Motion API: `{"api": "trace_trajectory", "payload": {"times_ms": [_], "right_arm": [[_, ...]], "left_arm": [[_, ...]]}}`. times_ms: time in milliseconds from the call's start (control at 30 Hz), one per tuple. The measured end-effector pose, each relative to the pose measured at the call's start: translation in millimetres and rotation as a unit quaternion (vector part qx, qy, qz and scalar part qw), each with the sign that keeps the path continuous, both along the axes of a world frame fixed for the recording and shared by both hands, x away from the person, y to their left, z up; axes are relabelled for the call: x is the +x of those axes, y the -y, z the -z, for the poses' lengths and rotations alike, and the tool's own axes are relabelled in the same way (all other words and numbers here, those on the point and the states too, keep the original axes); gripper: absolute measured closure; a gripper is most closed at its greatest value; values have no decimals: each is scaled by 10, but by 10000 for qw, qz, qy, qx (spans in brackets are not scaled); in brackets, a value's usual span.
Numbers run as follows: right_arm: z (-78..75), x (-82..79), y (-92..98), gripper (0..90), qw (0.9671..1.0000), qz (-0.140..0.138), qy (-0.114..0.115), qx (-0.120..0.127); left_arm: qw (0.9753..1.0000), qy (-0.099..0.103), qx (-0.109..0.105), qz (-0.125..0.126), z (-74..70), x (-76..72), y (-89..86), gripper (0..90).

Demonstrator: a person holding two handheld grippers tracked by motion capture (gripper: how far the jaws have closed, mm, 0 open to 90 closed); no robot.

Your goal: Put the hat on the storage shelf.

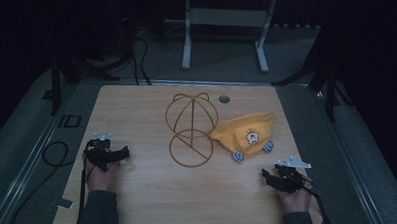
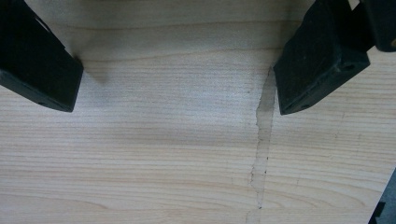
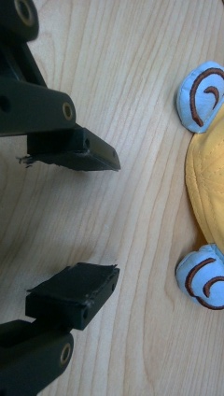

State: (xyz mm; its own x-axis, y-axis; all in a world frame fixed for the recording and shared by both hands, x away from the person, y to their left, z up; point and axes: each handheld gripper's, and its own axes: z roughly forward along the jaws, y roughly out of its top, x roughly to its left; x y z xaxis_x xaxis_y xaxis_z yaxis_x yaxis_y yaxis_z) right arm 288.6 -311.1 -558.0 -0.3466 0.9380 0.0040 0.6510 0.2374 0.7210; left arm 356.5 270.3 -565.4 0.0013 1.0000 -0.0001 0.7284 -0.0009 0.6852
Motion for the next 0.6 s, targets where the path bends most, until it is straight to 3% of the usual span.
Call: {"api": "trace_trajectory", "payload": {"times_ms": [233, 400, 600], "right_arm": [[-14, 14, 19, 452, 9999, -124, -50, -35], [-41, 15, 22, 550, 9997, -182, -142, -58], [-92, 14, 2, 627, 9978, -508, -301, -290]], "left_arm": [[10000, 0, 1, 1, 0, 0, 0, 11], [10000, 0, 0, 0, 0, 0, 0, 11], [10000, 1, -1, -1, 0, 0, 0, 11]]}}
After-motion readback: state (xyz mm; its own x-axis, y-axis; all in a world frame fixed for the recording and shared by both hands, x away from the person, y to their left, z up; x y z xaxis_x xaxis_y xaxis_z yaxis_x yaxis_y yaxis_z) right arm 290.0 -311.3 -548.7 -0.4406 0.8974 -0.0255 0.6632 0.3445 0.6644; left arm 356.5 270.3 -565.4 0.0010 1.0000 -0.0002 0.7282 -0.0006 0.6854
